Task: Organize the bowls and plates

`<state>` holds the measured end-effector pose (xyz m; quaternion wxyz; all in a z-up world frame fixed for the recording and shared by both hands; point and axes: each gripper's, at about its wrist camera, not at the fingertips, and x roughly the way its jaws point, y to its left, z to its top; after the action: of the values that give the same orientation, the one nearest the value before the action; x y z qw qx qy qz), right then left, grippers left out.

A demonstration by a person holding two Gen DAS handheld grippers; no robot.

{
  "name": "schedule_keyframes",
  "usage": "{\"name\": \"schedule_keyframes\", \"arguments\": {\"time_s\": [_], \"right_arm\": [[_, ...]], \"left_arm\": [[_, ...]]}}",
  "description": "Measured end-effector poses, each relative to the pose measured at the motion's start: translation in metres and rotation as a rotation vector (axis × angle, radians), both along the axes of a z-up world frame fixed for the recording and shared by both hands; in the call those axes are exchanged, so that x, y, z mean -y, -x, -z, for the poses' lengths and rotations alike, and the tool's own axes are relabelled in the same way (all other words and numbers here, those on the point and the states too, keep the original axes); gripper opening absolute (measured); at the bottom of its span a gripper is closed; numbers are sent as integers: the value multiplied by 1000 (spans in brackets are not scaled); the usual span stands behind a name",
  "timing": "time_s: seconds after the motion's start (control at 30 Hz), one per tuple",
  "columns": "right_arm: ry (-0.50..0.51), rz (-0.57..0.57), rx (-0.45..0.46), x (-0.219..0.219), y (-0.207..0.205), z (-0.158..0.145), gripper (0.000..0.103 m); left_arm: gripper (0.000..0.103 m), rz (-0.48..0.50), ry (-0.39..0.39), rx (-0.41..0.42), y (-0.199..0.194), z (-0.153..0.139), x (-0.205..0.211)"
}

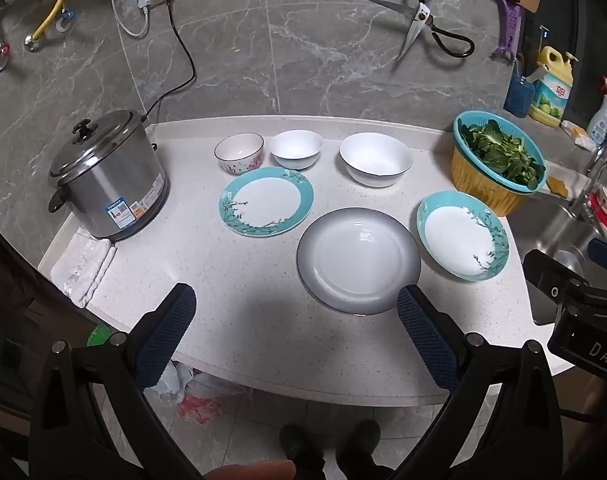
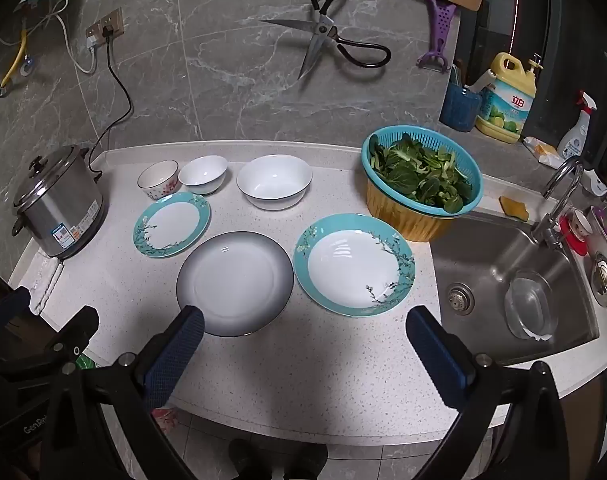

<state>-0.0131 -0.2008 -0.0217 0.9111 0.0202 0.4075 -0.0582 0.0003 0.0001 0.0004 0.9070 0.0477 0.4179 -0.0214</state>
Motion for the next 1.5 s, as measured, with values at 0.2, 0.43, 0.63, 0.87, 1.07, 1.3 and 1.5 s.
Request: {"name": "schedule_keyframes", "arguments": {"time_s": [0.2, 0.43, 0.63, 0.87, 1.07, 1.3, 1.5], "right_arm": [[-2, -1, 1, 0, -1, 1, 103], [-3, 1, -1, 0, -1, 2, 103], [-3, -1, -1, 0, 0, 2, 103], [-4, -1, -1, 3, 0, 3, 103], [-4, -1, -3, 5, -3, 3, 103], [-5, -2, -4, 5, -2, 4, 103], [-4, -1, -5, 6, -4, 5, 103]], "left_arm": [[102, -1, 4, 3, 1, 4, -2], [102, -1, 6, 4, -1, 5, -5], [102, -1, 5, 4, -1, 5, -5], [102, -1, 8, 2, 0, 6, -6], [102, -5, 7, 1, 1, 7, -6], [102, -5, 9, 0, 1, 8, -6], [102, -6, 9, -4, -1, 11, -4]]}}
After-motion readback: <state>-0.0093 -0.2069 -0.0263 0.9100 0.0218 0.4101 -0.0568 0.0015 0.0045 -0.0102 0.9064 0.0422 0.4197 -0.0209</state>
